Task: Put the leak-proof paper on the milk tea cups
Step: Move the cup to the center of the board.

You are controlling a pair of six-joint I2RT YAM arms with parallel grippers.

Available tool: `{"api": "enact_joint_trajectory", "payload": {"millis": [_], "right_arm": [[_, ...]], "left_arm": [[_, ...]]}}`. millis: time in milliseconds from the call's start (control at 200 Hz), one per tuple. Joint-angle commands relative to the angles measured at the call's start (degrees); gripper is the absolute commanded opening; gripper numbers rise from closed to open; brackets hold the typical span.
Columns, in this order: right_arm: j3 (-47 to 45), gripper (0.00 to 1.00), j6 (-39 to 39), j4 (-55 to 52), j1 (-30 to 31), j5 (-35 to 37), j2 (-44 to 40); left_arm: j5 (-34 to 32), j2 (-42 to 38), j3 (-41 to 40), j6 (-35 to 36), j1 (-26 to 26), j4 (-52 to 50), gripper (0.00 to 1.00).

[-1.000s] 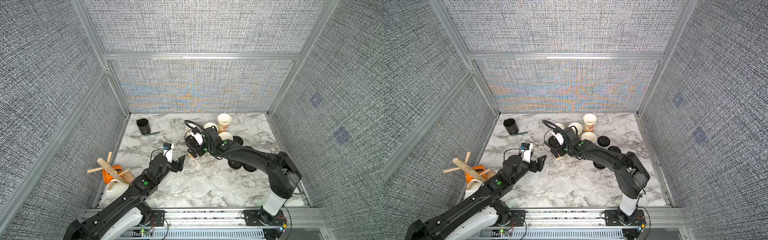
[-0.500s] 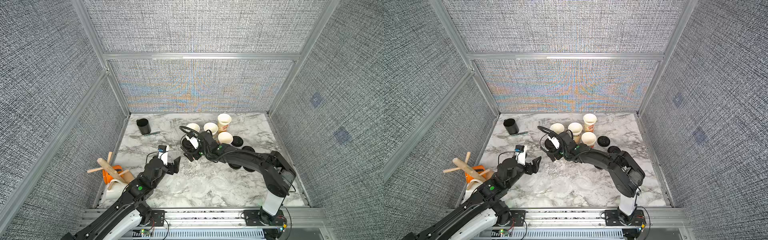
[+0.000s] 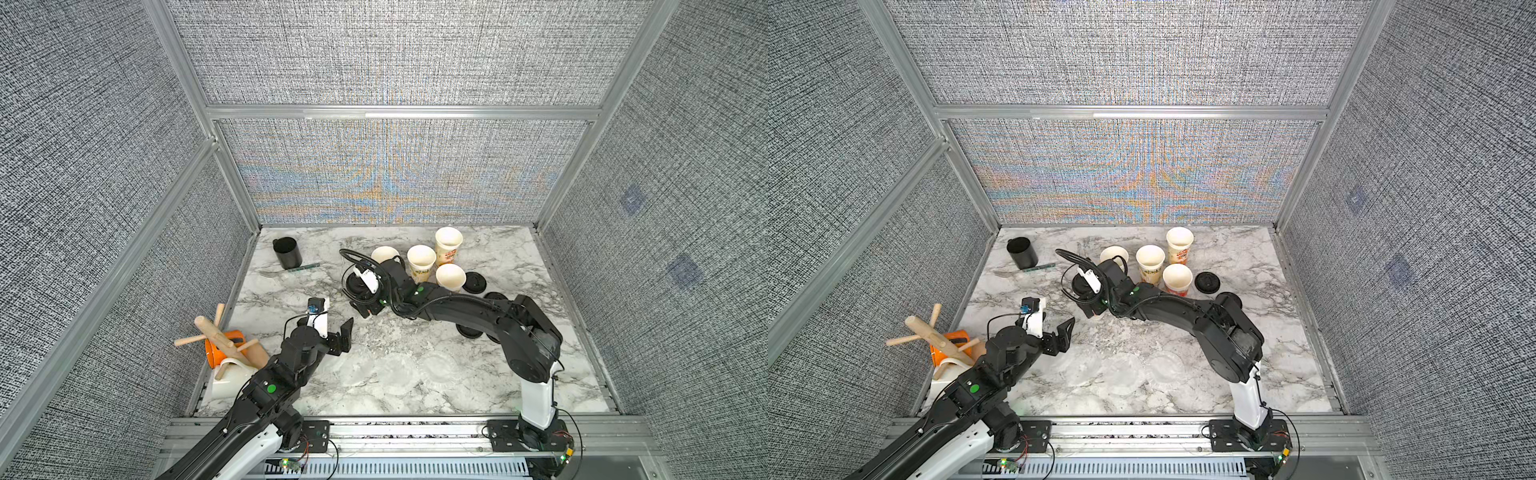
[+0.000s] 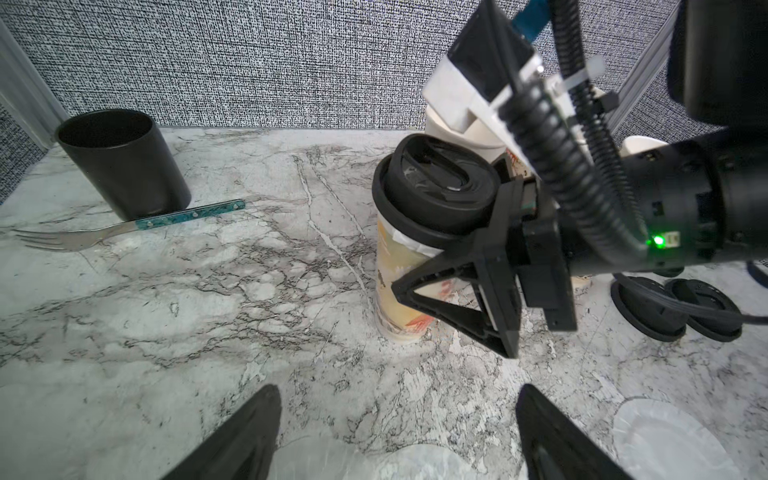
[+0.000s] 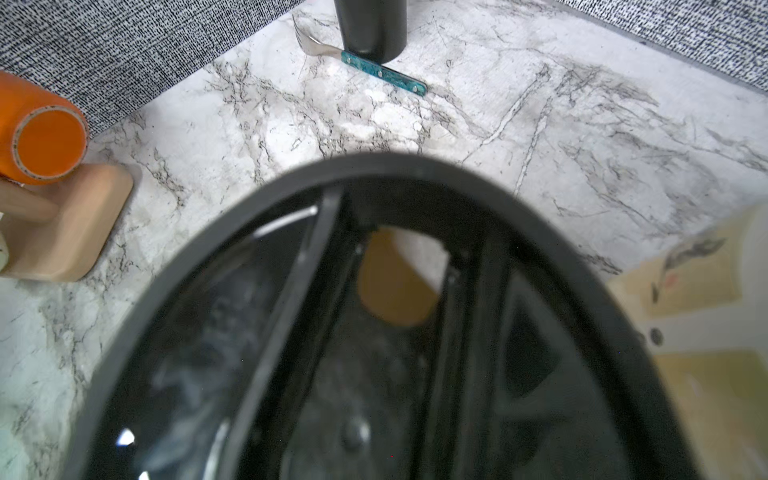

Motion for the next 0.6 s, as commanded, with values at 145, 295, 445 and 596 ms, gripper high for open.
{"api": "enact_joint_trajectory", "payload": {"millis": [145,295,445,596], "right_arm": [[7.9,0.93,-0.2,0.0,0.2,0.3,5.2],[11.6,0.92,-0.1,-0.1,0.2,0.2,8.4],[14.2,0.92,0.2,-0.1,0.2,0.1,10.3],[14.4,0.97,0.7,-0.5,0.3,0.6,10.3]], "left_arm": [[-1.6,-3.3,-1.2,1.0,0.0,-1.3,0.89],[-2.0,-4.4,-1.5,1.0,0.0,-2.6,0.90],[-2.3,-4.8,-1.5,0.9,0.0,-3.2,0.90],[-2.8,-4.5,-1.9,1.0,0.0,-2.7,0.90]]}}
